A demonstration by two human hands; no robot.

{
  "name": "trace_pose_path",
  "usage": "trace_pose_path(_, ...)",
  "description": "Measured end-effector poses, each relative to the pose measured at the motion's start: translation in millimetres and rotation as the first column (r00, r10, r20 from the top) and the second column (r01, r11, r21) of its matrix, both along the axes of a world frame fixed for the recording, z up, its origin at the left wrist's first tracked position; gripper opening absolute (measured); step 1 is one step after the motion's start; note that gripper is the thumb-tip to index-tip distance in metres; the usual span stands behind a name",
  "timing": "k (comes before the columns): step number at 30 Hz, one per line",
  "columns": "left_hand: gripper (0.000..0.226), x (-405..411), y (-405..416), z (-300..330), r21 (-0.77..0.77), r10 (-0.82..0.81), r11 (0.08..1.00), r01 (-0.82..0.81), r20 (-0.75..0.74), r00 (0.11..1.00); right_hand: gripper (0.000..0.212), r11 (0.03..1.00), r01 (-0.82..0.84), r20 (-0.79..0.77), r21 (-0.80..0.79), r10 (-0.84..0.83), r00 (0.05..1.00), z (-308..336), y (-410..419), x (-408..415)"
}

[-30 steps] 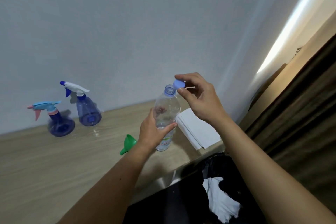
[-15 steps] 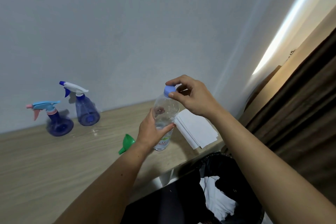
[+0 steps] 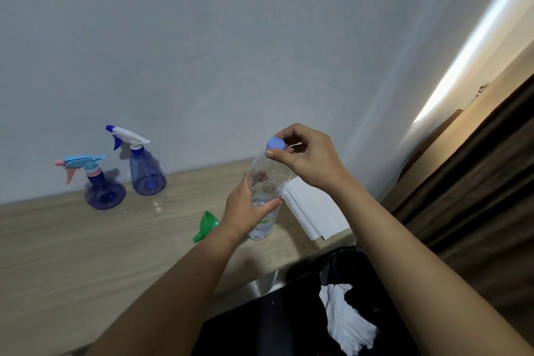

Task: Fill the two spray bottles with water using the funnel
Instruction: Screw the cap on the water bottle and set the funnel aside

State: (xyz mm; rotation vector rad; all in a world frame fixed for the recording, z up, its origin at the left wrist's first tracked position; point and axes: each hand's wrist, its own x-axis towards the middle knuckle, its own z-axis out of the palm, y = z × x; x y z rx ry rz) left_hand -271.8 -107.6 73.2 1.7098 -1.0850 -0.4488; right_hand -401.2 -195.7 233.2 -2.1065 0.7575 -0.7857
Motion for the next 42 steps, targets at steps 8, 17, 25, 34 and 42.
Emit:
trace_pose_path(8, 0.084, -3, 2, 2, 0.022, 0.015, 1.0, -0.015, -0.014, 1.0, 0.03, 0.994, -0.099, -0.011, 0.055, 0.1, 0.995, 1, -1, 0)
trace_pose_path(17, 0.081, -10, 1, 4, 0.027, 0.034, 0.999, -0.033, -0.026, 0.999, 0.037, 0.995, 0.043, 0.041, 0.088, -0.047, 0.998, -8, 13, 0)
trace_pose_path(25, 0.088, -9, 1, 4, 0.044, 0.038, 0.998, -0.036, -0.043, 0.998, 0.022, 0.994, -0.081, 0.024, 0.07, 0.079, 0.997, -6, 3, -1)
trace_pose_path(34, 0.082, -13, 0, 5, 0.015, 0.052, 0.999, -0.051, -0.048, 0.998, 0.023, 0.988, -0.062, 0.14, 0.138, 0.042, 0.989, -26, 1, 5)
trace_pose_path(42, 0.127, 0, 23, -5, 0.097, -0.003, 0.995, 0.001, 0.023, 1.0, 0.052, 0.995, -0.048, 0.158, 0.092, 0.033, 0.987, -35, 13, -9)
